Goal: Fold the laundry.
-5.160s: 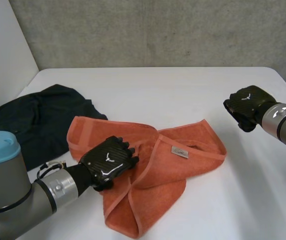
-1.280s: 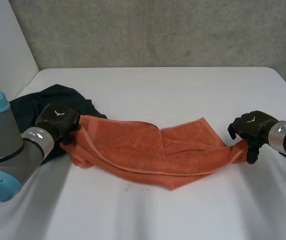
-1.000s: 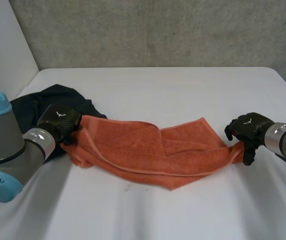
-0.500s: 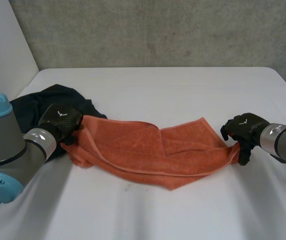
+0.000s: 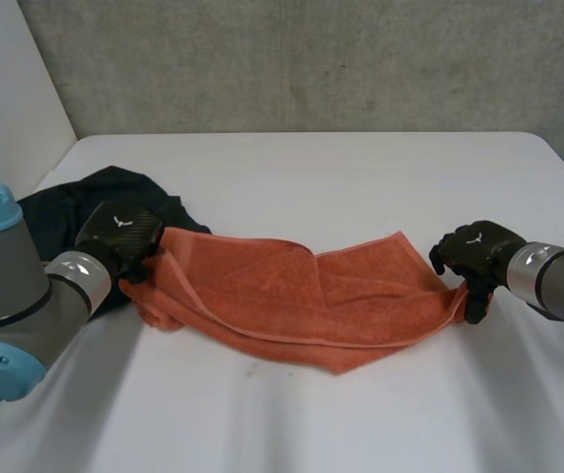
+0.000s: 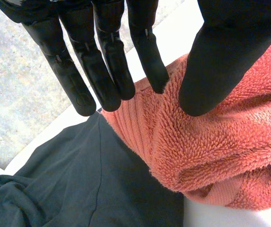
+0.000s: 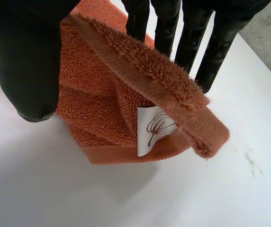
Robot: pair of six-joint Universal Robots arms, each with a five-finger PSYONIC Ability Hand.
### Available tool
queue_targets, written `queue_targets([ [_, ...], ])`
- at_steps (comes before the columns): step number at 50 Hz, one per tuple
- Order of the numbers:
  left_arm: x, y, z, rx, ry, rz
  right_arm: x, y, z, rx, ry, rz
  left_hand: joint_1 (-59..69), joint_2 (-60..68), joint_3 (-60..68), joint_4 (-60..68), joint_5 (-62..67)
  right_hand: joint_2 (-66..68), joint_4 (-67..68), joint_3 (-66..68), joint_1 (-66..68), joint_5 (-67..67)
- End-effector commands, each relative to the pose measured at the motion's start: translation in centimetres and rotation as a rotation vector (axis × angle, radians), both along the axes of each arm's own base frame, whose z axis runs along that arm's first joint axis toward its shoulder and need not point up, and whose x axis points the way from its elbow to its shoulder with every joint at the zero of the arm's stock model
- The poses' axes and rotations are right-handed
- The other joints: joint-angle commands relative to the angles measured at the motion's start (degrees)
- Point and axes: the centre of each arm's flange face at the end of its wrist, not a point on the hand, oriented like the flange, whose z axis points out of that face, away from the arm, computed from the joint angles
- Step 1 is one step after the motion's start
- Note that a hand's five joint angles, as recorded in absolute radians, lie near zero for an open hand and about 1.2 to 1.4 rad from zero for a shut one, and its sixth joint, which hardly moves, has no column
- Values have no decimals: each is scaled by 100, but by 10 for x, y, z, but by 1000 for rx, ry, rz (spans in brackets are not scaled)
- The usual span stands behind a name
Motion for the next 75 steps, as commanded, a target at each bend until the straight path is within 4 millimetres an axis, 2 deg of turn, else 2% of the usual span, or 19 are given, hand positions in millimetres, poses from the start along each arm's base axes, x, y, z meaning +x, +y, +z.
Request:
queue_targets([
  [1,-4,2,10,-74,45,-40,30,11,3,-50,-42,69,2834,2827,2806,2808,2796,5078,5127,5089,5442,5117],
  [3,-4,2,11,-75,45,-40,30,11,3,-54,-35,73,2834,2827,2806,2808,2796,5078,5127,5089,5442,5117],
  [16,-6,3,9,-71,42,-47,29,10,3,-62,-20,84,415,408,387,389,377,5078,5127,5089,5442,5117],
  [22,-6,3,8,-71,41,-47,20,4,4,-86,17,78,-325,-332,-353,-351,-363,5078,5127,5089,5442,5117],
  [40,-6,4,8,-72,37,-50,6,-2,8,-109,109,46,-612,-619,-640,-638,-650,5078,5127,5089,5442,5117],
  [49,-8,6,9,-74,33,-60,5,2,9,-78,117,55,-1519,-1526,-1548,-1545,-1557,5078,5127,5089,5442,5117],
  [50,-8,6,9,-73,32,-59,5,2,9,-75,118,55,-1654,-1661,-1682,-1680,-1691,4918,4966,4928,5281,4957],
  [51,-8,6,8,-72,29,-59,5,3,8,-71,119,55,-1905,-1912,-1933,-1931,-1943,4150,4198,4160,4514,4189],
  [53,-9,7,7,-73,21,-64,5,3,8,-69,119,55,-2108,-2115,-2137,-2134,-2146,3874,3922,3884,4237,3913],
  [63,-11,6,-10,-92,-127,-155,1,4,3,-50,119,49,-2765,-2772,-2794,-2791,-2803,4495,4543,4505,4859,4534],
  [68,-9,-5,-21,-88,-185,-179,0,7,-2,-32,121,49,-2547,-2554,-2576,-2573,-2585,4914,4962,4924,5277,4952],
  [70,-3,-11,-24,-73,-199,-163,-1,7,-3,-27,122,47,-1794,-1800,-1822,-1820,-1831,5078,5126,5088,5442,5117],
  [72,1,-16,-23,-63,-200,-145,-4,5,-5,-25,121,36,-335,-342,-363,-361,-373,5078,5127,5089,5442,5117],
  [73,4,-19,-20,-59,-196,-131,-6,4,-6,-23,121,32,1839,1832,1810,1813,1801,5078,5127,5089,5442,5117],
  [74,5,-21,-19,-61,-195,-126,-8,3,-6,-22,119,26,2824,2817,2796,2798,2786,5078,5127,5089,5442,5117],
  [75,6,-22,-15,-67,-190,-121,-10,2,-6,-20,117,23,2834,2827,2805,2808,2796,5078,5127,5089,5442,5117],
])
